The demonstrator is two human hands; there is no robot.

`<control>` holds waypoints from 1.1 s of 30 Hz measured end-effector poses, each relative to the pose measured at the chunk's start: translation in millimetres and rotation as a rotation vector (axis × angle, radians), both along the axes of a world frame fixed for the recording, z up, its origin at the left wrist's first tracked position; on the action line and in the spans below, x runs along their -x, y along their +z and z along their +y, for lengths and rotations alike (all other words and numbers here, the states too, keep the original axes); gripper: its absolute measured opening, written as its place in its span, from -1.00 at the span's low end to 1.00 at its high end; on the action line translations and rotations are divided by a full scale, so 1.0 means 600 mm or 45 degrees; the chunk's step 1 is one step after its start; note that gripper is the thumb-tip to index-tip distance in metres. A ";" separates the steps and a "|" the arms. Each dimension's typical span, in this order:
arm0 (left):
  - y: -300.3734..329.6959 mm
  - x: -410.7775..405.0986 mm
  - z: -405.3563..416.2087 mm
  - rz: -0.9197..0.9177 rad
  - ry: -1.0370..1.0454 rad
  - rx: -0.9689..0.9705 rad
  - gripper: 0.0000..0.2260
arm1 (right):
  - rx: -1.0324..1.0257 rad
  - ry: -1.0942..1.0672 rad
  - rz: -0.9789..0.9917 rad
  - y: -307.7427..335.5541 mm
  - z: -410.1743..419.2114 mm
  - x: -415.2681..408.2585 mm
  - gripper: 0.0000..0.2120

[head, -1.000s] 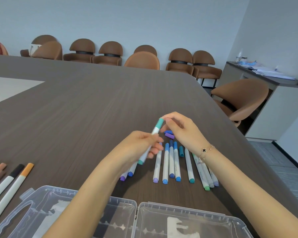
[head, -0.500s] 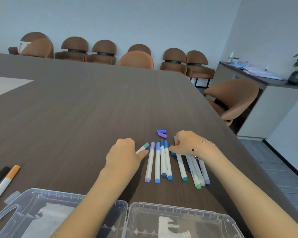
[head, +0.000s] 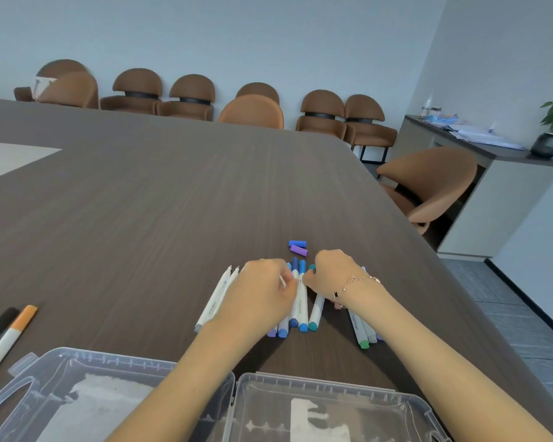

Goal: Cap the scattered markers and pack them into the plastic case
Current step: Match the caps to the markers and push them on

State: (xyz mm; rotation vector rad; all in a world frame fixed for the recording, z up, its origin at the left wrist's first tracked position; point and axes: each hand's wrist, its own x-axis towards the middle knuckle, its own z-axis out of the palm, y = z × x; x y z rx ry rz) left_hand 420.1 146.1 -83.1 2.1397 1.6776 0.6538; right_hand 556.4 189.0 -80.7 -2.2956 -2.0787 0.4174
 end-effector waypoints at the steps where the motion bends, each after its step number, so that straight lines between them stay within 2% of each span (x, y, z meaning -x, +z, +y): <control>1: 0.001 -0.013 -0.006 0.025 -0.060 -0.005 -0.79 | 0.004 -0.006 0.027 0.003 0.000 -0.002 -0.73; 4: 0.001 -0.054 -0.011 0.226 -0.210 -0.007 -0.75 | 0.056 0.005 0.136 0.015 0.001 -0.013 -0.75; 8: 0.003 -0.089 0.000 0.427 -0.178 0.048 -0.74 | 0.065 -0.009 0.368 0.031 0.009 -0.038 -0.76; 10: -0.001 -0.096 0.004 0.355 -0.139 0.101 -0.86 | 0.006 -0.069 0.583 0.043 0.014 -0.055 -0.81; 14: 0.010 -0.090 0.000 0.116 -0.099 0.233 -0.67 | -0.107 -0.154 0.970 0.068 0.019 -0.083 -0.89; 18: 0.011 -0.043 -0.006 -0.118 0.011 0.298 -0.66 | -0.217 -0.216 1.237 0.069 0.025 -0.092 -0.85; 24: 0.003 0.000 -0.018 -0.420 -0.015 0.383 -0.79 | 0.066 -0.151 1.779 0.065 0.013 -0.055 -0.90; 26: 0.005 0.001 -0.019 -0.488 -0.015 0.368 -0.82 | 0.111 -0.112 1.853 0.066 0.007 -0.047 -0.90; 33: 0.013 -0.002 -0.026 -0.589 -0.014 0.339 -0.82 | 0.132 -0.048 1.871 0.071 -0.001 -0.036 -0.90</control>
